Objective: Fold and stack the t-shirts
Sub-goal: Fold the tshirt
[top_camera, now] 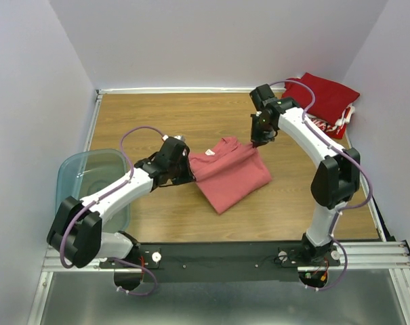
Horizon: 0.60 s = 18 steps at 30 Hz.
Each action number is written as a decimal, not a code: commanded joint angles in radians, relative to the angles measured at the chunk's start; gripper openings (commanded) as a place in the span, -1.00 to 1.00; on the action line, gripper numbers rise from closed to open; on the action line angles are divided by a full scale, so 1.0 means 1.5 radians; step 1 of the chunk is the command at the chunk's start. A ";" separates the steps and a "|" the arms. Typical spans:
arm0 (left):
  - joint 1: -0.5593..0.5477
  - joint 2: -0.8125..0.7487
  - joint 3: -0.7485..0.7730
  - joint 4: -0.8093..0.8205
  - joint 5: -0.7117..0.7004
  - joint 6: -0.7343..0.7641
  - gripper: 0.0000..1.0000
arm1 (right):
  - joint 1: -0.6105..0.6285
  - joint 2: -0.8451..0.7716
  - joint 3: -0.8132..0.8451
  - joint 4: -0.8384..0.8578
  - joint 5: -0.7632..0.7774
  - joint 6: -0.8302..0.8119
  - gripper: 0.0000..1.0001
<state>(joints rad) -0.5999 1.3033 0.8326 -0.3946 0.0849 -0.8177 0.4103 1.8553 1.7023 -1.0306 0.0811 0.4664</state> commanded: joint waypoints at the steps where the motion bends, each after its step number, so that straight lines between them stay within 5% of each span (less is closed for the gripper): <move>1: 0.043 0.025 0.030 0.003 -0.005 0.044 -1.00 | -0.008 0.049 0.046 0.036 0.048 -0.016 -0.99; 6: 0.103 0.083 0.066 0.041 -0.009 0.056 -1.00 | -0.017 0.118 0.129 0.058 0.048 -0.006 -0.99; 8: 0.138 0.108 0.118 0.017 -0.028 0.061 -0.03 | -0.025 0.168 0.175 0.064 0.018 -0.009 -0.24; 10: 0.155 0.133 0.165 -0.008 -0.051 0.070 0.62 | -0.033 0.202 0.241 0.066 -0.011 -0.009 0.43; 11: 0.158 0.136 0.189 -0.018 -0.091 0.077 0.97 | -0.037 0.205 0.256 0.068 -0.024 -0.007 0.52; 13: 0.159 0.140 0.249 -0.032 -0.107 0.105 0.97 | -0.046 0.203 0.276 0.077 -0.050 -0.010 0.70; 18: 0.159 0.147 0.272 -0.039 -0.078 0.138 0.97 | -0.069 0.159 0.238 0.112 -0.123 -0.049 0.78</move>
<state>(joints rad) -0.3576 1.5299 1.2411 -0.4149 -0.0185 -0.6701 0.3313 2.1521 2.0785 -0.9119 0.0006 0.4419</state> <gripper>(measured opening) 0.983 0.880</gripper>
